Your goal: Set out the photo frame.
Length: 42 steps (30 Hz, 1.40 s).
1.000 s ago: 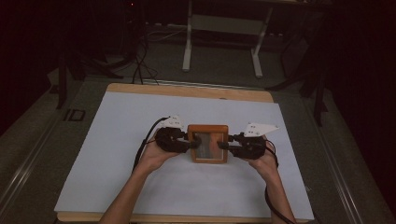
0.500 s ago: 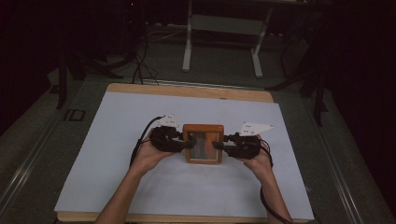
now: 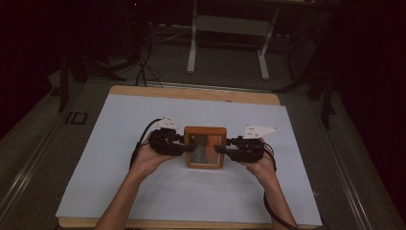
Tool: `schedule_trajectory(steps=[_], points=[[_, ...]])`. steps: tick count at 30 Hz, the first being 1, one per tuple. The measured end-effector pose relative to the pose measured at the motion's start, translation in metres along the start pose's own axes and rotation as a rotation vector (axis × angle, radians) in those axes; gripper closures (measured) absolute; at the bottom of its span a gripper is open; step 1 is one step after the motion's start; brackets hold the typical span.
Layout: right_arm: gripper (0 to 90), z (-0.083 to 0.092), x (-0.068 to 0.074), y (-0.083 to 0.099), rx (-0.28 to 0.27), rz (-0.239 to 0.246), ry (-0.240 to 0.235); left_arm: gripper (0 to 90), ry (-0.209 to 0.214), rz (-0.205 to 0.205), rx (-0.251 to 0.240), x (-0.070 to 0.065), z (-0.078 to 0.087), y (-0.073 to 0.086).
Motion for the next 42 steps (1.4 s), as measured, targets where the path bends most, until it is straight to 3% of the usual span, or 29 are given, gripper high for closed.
schedule_trajectory(steps=[16, 42], points=[[63.3, -0.008, 0.001, 0.005, -0.005, -0.036, -0.024, 60.1, -0.004, 0.007, 0.002, 0.002, 0.006, 0.003], [62.0, -0.022, -0.002, 0.011, 0.015, -0.052, -0.004, 60.0, -0.021, 0.028, -0.018, 0.011, 0.006, 0.012]])
Point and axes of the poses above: each handheld gripper's, and its own axes: z roughly backward along the jaws, y roughly out of its underside, x roughly to its left, the point moved 7 cm from there along -z, roughly forward along the jaws, and after that the axes turned 1 degree about -y, right-handed, at the moved point
